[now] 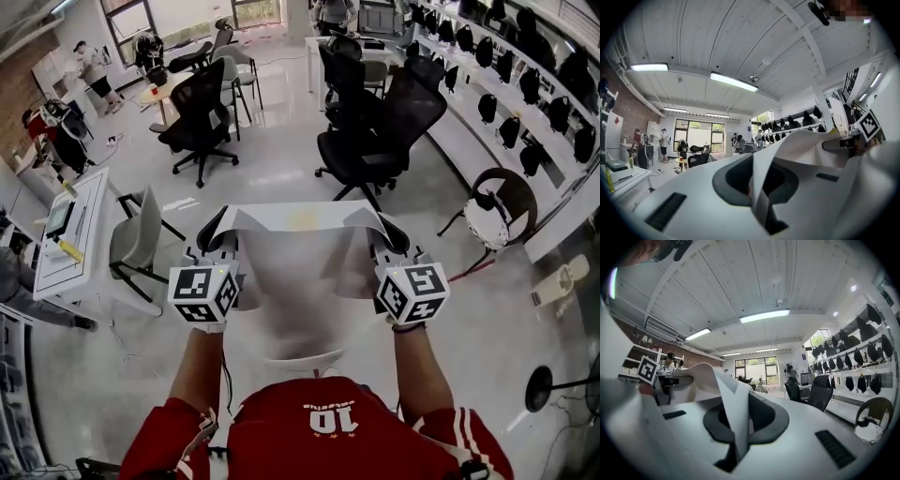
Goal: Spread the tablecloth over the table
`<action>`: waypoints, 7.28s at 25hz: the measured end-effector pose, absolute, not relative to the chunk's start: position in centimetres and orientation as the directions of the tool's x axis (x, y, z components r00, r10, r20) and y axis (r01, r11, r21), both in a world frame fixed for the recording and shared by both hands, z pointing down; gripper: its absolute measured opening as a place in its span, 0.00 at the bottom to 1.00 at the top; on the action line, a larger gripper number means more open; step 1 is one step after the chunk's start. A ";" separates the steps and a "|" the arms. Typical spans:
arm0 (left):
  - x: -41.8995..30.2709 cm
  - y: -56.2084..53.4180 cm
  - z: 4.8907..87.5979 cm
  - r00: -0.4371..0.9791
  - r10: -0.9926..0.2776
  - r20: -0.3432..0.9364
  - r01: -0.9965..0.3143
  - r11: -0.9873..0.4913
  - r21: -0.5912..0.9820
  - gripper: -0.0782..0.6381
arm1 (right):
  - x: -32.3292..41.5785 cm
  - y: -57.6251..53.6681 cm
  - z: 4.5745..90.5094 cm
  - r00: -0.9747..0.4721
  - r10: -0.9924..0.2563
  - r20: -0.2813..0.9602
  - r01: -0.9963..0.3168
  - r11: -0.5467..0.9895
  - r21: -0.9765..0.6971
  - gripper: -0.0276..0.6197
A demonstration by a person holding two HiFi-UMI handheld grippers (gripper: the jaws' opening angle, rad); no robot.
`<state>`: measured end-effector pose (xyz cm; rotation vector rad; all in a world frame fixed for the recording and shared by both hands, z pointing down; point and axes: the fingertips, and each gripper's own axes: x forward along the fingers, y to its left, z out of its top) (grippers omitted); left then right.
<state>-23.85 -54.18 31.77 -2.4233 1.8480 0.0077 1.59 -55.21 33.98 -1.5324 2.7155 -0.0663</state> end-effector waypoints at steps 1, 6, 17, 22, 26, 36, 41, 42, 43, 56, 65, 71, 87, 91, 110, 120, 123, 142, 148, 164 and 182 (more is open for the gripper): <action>-23.9 -54.8 31.4 0.265 -0.962 -0.067 -0.963 -0.260 -0.077 0.13 | 1.5 -55.9 33.6 -0.518 -0.855 -0.005 -0.855 0.518 -0.041 0.07; -24.3 -58.6 28.3 0.263 -0.958 -0.112 -0.962 -0.251 -0.105 0.13 | 1.2 -59.1 30.9 -0.518 -0.854 -0.044 -0.855 0.518 -0.004 0.07; -24.7 -58.9 26.3 0.254 -0.950 -0.184 -0.959 -0.223 -0.173 0.13 | 0.7 -59.9 30.3 -0.526 -0.849 -0.056 -0.851 0.523 0.049 0.07; -25.4 -58.5 31.3 0.247 -0.964 -0.094 -0.967 -0.239 -0.090 0.13 | 0.3 -59.5 33.8 -0.538 -0.843 0.014 -0.842 0.538 0.029 0.07; -25.3 -58.1 35.6 0.256 -0.967 -0.009 -0.966 -0.256 -0.049 0.13 | 0.4 -59.2 36.9 -0.529 -0.844 0.086 -0.847 0.532 0.010 0.07; -24.9 -55.3 41.6 0.271 -0.957 0.105 -0.962 -0.273 0.002 0.13 | 0.8 -56.8 42.6 -0.517 -0.831 0.205 -0.852 0.522 -0.035 0.07; -24.8 -54.0 43.3 0.290 -0.948 0.129 -0.957 -0.291 0.013 0.13 | 1.0 -55.3 44.3 -0.511 -0.824 0.245 -0.855 0.516 -0.048 0.07; -24.9 -53.7 43.7 0.294 -0.946 0.136 -0.955 -0.295 0.017 0.13 | 0.9 -55.0 44.7 -0.510 -0.821 0.255 -0.855 0.516 -0.049 0.07; -25.1 -53.4 44.2 0.298 -0.944 0.145 -0.954 -0.298 0.021 0.13 | 0.8 -54.6 45.1 -0.510 -0.819 0.264 -0.855 0.517 -0.050 0.07; -25.3 -49.0 47.9 0.371 -0.907 0.198 -0.928 -0.372 0.033 0.13 | 0.8 -49.8 49.0 -0.436 -0.843 0.315 -0.897 0.436 -0.072 0.07; -25.3 -46.6 50.1 0.408 -0.886 0.219 -0.909 -0.417 0.008 0.13 | 0.9 -47.0 51.5 -0.410 -0.842 0.351 -0.910 0.404 -0.092 0.07; -24.6 -45.0 51.2 0.410 -0.879 0.242 -0.907 -0.421 0.005 0.13 | 1.6 -46.0 52.5 -0.420 -0.829 0.370 -0.906 0.410 -0.110 0.07; -23.6 -40.4 55.5 0.319 -0.882 0.348 -0.945 -0.326 0.040 0.15 | 2.9 -42.5 56.0 -0.507 -0.760 0.408 -0.860 0.475 -0.184 0.07; -23.4 -39.3 56.6 0.312 -0.873 0.373 -0.949 -0.304 0.084 0.17 | 3.6 -41.2 57.2 -0.525 -0.737 0.426 -0.848 0.492 -0.195 0.10; -25.7 -30.3 59.8 0.319 -0.811 0.491 -0.944 -0.316 0.092 0.31 | 3.8 -38.4 59.0 -0.547 -0.696 0.465 -0.834 0.500 -0.233 0.14; -28.4 -26.0 53.1 0.317 -0.894 0.316 -0.948 -0.295 0.119 0.26 | 1.0 -37.4 60.1 -0.590 -0.643 0.488 -0.798 0.556 -0.232 0.14; -26.5 -26.3 52.4 0.345 -0.890 0.300 -0.939 -0.327 0.109 0.26 | 0.6 -37.2 60.7 -0.594 -0.634 0.496 -0.792 0.569 -0.222 0.14; -21.7 -25.6 52.4 0.412 -0.865 0.286 -0.911 -0.388 0.139 0.26 | 7.8 -31.0 60.9 -0.524 -0.548 0.653 -0.748 0.662 -0.045 0.17; -18.9 -25.2 51.7 0.439 -0.856 0.272 -0.898 -0.417 0.137 0.26 | 10.7 -31.0 58.0 -0.522 -0.623 0.582 -0.790 0.610 -0.057 0.17; -14.5 -22.4 44.0 0.378 -0.912 0.160 -0.926 -0.374 0.057 0.26 | 12.2 -27.4 50.1 -0.588 -0.749 0.304 -0.806 0.574 -0.147 0.16; -16.0 -21.7 37.4 0.322 -0.946 0.045 -0.945 -0.324 -0.047 0.15 | 7.0 -23.9 39.5 -0.559 -0.826 0.075 -0.829 0.554 -0.076 0.10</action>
